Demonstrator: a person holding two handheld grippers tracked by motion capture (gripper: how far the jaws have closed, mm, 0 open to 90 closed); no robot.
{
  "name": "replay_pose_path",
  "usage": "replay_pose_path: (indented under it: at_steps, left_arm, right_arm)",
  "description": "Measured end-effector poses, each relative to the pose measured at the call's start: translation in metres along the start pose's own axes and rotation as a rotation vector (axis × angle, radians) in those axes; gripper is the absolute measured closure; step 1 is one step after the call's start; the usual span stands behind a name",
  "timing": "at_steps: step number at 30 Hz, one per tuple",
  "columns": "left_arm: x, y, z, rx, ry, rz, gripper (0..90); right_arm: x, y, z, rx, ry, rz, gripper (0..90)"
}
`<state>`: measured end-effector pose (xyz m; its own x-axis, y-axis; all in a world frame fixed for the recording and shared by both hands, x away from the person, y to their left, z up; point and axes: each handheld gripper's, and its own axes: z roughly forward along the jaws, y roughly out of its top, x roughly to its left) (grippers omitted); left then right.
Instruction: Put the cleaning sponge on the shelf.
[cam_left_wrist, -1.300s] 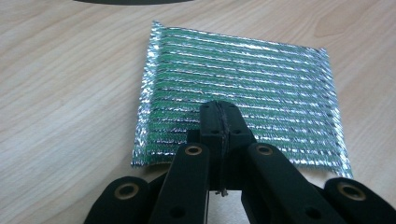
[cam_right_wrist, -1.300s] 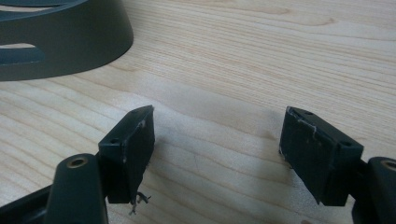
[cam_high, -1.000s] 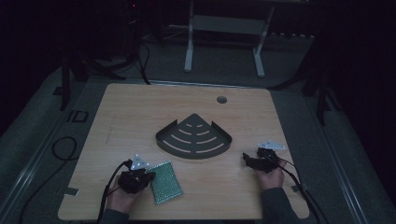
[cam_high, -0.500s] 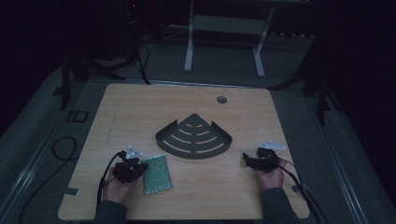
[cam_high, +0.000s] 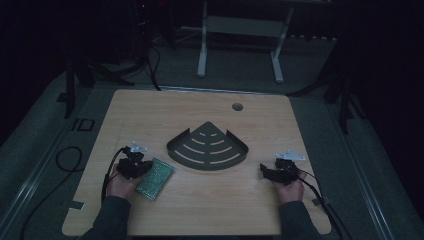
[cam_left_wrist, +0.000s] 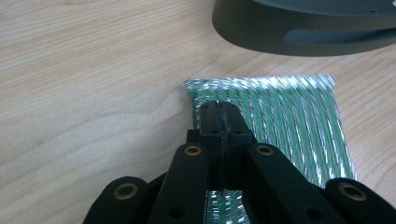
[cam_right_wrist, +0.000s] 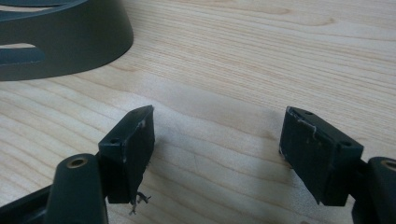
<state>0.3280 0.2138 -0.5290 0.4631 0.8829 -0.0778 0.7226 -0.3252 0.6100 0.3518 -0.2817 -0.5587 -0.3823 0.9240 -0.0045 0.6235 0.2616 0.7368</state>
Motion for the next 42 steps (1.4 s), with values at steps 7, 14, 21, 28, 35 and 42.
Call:
replay_pose_path:
  at_steps: [7, 14, 21, 28, 35, 42]
  left_arm:
    - [0.002, 0.002, -0.003, 0.005, -0.022, 0.001, 86.9]
    - [0.011, 0.004, -0.014, 0.014, -0.033, 0.004, 84.8]
    - [0.021, 0.005, -0.023, 0.046, -0.062, 0.007, 83.2]
    - [0.027, 0.009, -0.023, 0.108, -0.113, 0.033, 81.4]
    - [0.031, 0.018, -0.022, 0.147, -0.156, 0.056, 80.3]
    - [0.033, 0.024, -0.018, 0.198, -0.179, 0.081, 80.3]
  right_arm:
    - [0.0, 0.0, 0.0, 0.0, 0.0, 0.0, 25.8]
    - [0.0, 0.0, 0.0, 0.0, 0.0, 0.0, 25.8]
    - [0.0, 0.0, 0.0, -0.001, 0.0, 0.0, 25.8]
    - [0.0, 0.0, 0.0, -0.001, 0.0, 0.001, 25.8]
    - [0.0, 0.0, 0.0, -0.001, 0.0, 0.0, 25.8]
    - [0.0, 0.0, 0.0, -0.001, 0.0, 0.0, 25.8]
